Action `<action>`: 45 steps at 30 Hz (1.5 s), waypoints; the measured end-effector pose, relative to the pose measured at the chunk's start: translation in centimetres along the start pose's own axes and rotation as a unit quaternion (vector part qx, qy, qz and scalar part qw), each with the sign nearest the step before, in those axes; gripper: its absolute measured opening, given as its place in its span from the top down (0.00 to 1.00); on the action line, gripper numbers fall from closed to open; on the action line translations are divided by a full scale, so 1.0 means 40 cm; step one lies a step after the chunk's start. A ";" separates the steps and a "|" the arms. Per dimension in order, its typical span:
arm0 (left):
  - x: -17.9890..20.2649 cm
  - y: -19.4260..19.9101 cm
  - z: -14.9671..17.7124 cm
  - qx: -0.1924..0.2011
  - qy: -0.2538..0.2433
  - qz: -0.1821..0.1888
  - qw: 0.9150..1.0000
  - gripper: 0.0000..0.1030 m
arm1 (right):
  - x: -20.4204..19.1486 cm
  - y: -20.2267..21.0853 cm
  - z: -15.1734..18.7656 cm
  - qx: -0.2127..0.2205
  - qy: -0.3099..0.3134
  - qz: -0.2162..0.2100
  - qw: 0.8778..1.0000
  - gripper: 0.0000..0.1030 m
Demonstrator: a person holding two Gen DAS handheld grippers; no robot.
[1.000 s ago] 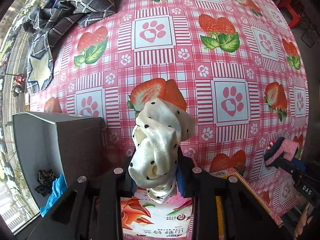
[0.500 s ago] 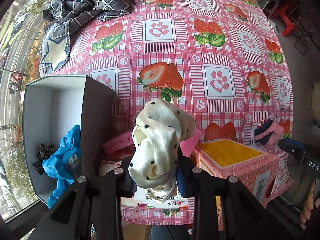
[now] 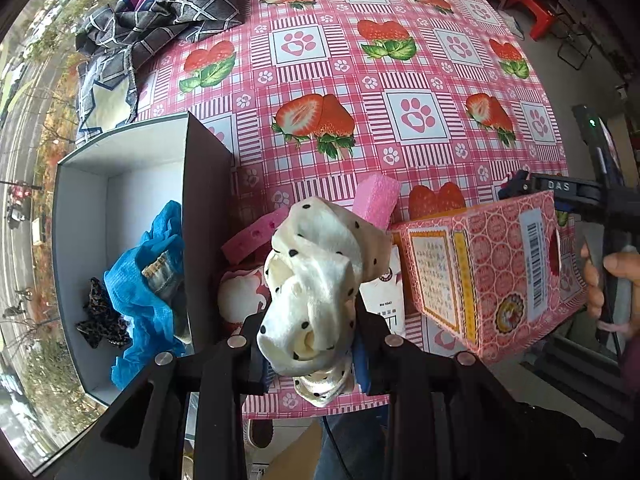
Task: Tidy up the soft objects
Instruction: 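Lift the polka-dot scrunchie and pink sock toward the open white box, then carry the polka-dot scrunchie with the left tool over the box while the right tool carries the pink sock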
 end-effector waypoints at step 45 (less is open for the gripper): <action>-0.144 0.129 0.077 0.083 0.047 0.055 0.994 0.68 | -0.501 0.411 0.213 0.067 0.193 -0.059 0.977 0.72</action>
Point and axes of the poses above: each gripper's, at about its wrist camera, not at the fingertips, and y roughly against the way its jaws point, x to its right, z to its underside, the point moved 5 cm from there along -y, roughly the way its jaws point, and after that the axes turned 11 degrees about y, right-handed, at the moved point
